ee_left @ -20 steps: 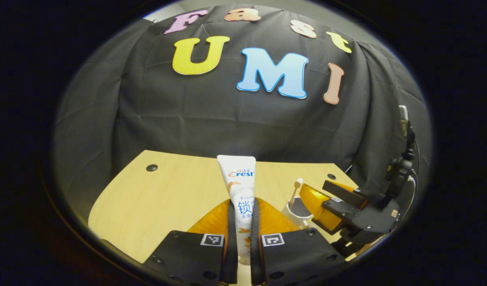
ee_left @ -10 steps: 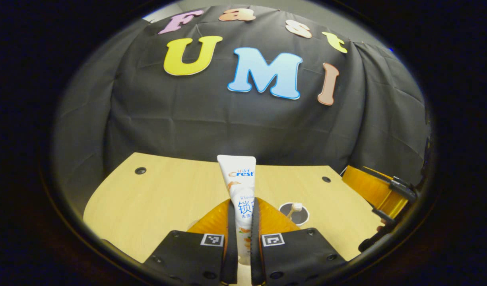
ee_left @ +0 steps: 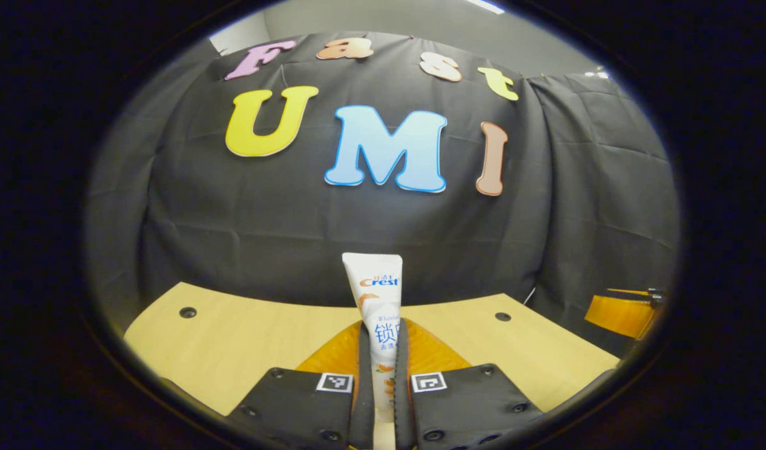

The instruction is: Put the toothbrush and toothpaste on the desktop into the cup, then pick up the cup and place it on the coaster on the desktop.

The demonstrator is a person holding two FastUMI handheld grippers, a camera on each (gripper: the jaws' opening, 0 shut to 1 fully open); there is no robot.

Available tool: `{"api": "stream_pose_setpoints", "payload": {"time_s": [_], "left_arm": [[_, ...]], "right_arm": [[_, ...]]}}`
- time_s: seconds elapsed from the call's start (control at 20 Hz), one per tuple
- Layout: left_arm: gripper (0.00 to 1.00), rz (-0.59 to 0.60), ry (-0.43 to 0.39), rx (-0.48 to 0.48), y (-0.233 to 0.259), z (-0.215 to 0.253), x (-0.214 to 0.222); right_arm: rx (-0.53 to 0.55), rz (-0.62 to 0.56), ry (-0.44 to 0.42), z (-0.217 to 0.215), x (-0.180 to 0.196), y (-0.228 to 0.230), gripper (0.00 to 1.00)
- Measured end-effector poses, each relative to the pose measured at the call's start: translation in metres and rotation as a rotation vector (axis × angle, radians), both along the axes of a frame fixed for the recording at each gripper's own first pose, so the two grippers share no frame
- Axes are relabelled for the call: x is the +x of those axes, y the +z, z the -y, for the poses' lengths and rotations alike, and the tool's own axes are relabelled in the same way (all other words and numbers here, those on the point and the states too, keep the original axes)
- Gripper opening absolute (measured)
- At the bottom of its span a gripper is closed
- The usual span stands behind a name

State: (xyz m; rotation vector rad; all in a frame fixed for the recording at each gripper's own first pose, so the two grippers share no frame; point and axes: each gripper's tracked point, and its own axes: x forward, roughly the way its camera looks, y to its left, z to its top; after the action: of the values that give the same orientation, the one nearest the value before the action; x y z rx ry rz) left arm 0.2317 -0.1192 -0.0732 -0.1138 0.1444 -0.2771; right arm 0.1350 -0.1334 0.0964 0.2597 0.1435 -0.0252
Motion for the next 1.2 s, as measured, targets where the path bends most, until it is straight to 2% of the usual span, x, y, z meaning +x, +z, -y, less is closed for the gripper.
{"api": "stream_pose_setpoints", "payload": {"time_s": [0.05,0.25,0.45,0.5,0.55,0.7,0.95,1.1,1.2], "left_arm": [[0.19,0.026,-0.007,-0.009,0.004,0.006,0.006],[0.19,0.111,-0.05,-0.057,0.021,0.031,0.021],[0.19,0.168,-0.098,-0.113,0.034,0.058,0.018],[0.19,0.181,-0.108,-0.13,0.036,0.063,0.017],[0.19,0.196,-0.112,-0.142,0.036,0.067,0.016],[0.19,0.218,-0.14,-0.149,0.023,0.08,0.017],[0.21,0.183,-0.171,-0.107,-0.009,0.09,0.016],[0.32,0.15,-0.188,-0.086,-0.021,0.09,0.014],[0.62,0.151,-0.185,-0.069,-0.018,0.089,0.012]], "right_arm": [[0.002,-0.003,-0.004,0.003,-0.001,-0.002,0.86],[0.002,-0.017,-0.012,0.006,-0.002,-0.005,0.86],[0.016,-0.037,-0.007,0.003,0.0,-0.014,0.84],[0.024,-0.042,-0.003,0.002,0.0,-0.016,0.86],[0.029,-0.047,-0.002,0.0,0.001,-0.018,0.84],[0.038,-0.063,0.007,-0.004,0.002,-0.027,0.86],[0.041,-0.086,0.013,-0.005,0.002,-0.036,0.86],[0.052,-0.097,0.01,-0.005,0.007,-0.038,0.86],[0.063,-0.1,0.014,-0.007,0.006,-0.04,0.86]]}}
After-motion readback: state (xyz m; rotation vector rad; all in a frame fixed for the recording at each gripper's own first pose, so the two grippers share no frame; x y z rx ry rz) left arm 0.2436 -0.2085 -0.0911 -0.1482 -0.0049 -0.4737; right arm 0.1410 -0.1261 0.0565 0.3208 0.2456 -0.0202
